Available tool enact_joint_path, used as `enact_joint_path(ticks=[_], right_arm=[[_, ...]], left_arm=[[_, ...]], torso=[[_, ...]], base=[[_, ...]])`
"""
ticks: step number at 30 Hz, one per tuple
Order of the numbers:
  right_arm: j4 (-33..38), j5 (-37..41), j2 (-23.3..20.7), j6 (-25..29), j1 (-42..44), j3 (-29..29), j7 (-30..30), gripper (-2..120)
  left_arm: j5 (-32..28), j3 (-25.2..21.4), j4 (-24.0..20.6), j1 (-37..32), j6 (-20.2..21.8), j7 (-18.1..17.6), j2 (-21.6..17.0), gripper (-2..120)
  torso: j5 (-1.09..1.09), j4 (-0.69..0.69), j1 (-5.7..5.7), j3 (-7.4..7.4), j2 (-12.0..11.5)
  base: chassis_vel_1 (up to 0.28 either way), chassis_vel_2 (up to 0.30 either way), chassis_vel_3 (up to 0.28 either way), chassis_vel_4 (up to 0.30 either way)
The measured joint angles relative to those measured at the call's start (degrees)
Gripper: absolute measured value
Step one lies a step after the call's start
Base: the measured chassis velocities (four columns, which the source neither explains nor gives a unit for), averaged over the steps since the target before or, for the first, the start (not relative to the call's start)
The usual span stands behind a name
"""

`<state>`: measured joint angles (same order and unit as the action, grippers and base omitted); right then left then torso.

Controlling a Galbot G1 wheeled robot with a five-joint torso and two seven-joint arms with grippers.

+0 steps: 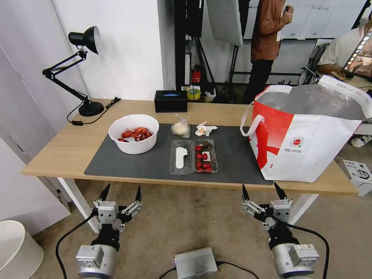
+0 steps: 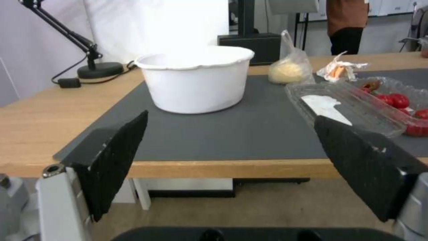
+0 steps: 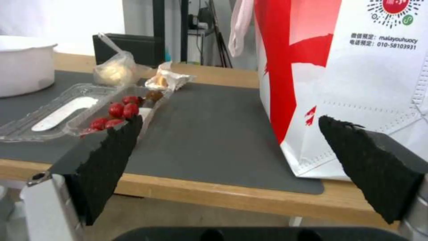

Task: Pick up the trash from the table and place it into the takeout bag.

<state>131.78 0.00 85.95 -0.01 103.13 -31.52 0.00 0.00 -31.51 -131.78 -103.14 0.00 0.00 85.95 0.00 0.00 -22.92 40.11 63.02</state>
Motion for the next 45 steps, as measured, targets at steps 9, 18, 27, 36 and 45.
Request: enact_joint_path(ticks=[9, 18, 27, 36, 45], right_arm=[[0.00, 0.00, 0.00, 0.00, 0.00, 0.00, 0.00, 100], [0.00, 0.00, -0.01, 0.00, 0.00, 0.00, 0.00, 100], [1.21, 3.63, -7.44, -1.22, 0.30, -1.08, 2.85, 100], [3.56, 10.30, -20.89, -3.74, 0.95, -3.15, 8.28, 100], [6.30, 16.26, -33.37, -5.77, 1.91, -5.07, 13.19, 100]], left_arm=[[0.00, 0.00, 0.00, 0.00, 0.00, 0.00, 0.00, 100], [0.00, 0.01, 0.00, 0.00, 0.00, -0.01, 0.00, 100], [-6.67, 6.71, -1.10, 2.42, 0.57, -8.48, -5.46, 100], [-16.00, 14.92, -2.96, 4.93, -0.58, -18.40, -12.92, 100], [-16.02, 14.75, -3.81, 3.51, -0.65, -18.24, -13.24, 100]], torso=[[0.00, 0.00, 0.00, 0.00, 0.00], [0.00, 0.00, 0.00, 0.00, 0.00], [0.00, 0.00, 0.00, 0.00, 0.00], [0.02, 0.00, 0.00, 0.00, 0.00], [0.00, 0.01, 0.00, 0.00, 0.00]], base=[[0.000, 0.000, 0.000, 0.000], [0.000, 0.000, 0.000, 0.000], [0.000, 0.000, 0.000, 0.000], [0.000, 0.000, 0.000, 0.000], [0.000, 0.000, 0.000, 0.000]])
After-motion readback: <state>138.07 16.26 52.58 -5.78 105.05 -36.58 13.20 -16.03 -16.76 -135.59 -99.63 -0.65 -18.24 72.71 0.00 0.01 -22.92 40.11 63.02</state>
